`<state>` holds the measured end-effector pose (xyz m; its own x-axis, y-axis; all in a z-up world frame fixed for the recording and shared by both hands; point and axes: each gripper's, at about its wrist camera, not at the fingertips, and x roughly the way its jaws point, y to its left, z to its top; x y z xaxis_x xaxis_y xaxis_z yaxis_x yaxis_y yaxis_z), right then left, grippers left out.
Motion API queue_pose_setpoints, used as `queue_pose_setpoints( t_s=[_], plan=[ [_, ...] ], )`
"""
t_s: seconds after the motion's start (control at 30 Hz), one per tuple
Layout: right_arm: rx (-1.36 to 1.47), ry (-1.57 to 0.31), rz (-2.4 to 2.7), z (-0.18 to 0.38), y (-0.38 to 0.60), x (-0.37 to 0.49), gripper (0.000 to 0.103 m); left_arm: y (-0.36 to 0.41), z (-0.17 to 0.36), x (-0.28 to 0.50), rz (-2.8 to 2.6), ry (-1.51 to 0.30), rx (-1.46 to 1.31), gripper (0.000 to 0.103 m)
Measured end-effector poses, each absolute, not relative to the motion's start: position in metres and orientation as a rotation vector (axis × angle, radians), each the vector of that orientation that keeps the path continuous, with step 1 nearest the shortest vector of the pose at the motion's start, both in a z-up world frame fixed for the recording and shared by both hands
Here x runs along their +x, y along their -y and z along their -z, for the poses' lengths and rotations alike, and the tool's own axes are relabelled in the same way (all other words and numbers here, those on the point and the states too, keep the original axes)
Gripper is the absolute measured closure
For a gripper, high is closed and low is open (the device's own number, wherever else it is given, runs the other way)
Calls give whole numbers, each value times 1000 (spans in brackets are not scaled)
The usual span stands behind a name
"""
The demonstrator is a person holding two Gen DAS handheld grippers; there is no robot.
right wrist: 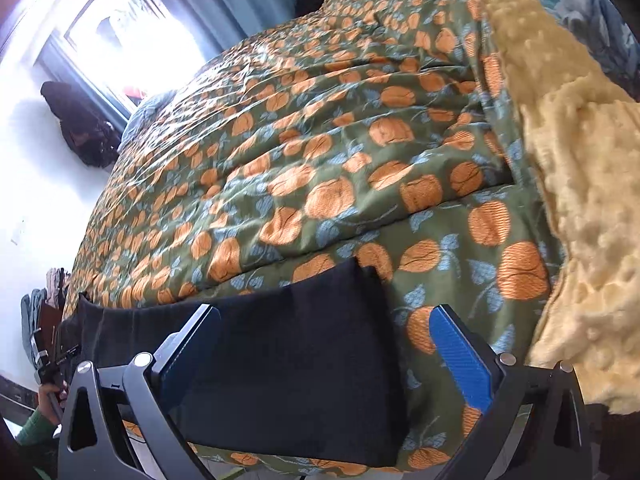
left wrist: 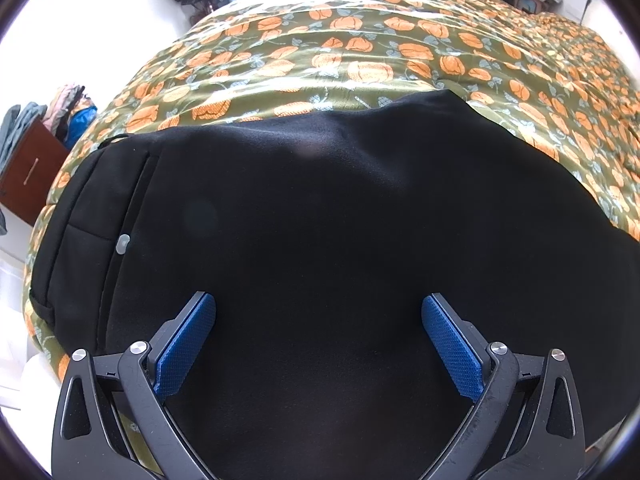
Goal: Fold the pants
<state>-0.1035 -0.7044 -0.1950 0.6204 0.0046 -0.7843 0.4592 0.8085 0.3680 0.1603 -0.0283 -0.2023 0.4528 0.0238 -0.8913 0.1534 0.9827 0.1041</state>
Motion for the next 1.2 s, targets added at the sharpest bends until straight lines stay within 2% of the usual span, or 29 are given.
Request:
queue_pose_setpoints(
  t_s=[0.5,0.7,0.8,1.2],
  plan=[
    [664,-839,275,195,719,-115,0,28,202,160,79,-1099,179,0],
    [941,-712,180,206,756,-129,3,28,203,160,77,-1096,179,0],
    [942,-780,144,220,753,-117,8,28,203,160,76,-1098,179,0],
    [868,-903,103,247,737,-98,16,28,203,161,75,-1102,179,0]
  ],
)
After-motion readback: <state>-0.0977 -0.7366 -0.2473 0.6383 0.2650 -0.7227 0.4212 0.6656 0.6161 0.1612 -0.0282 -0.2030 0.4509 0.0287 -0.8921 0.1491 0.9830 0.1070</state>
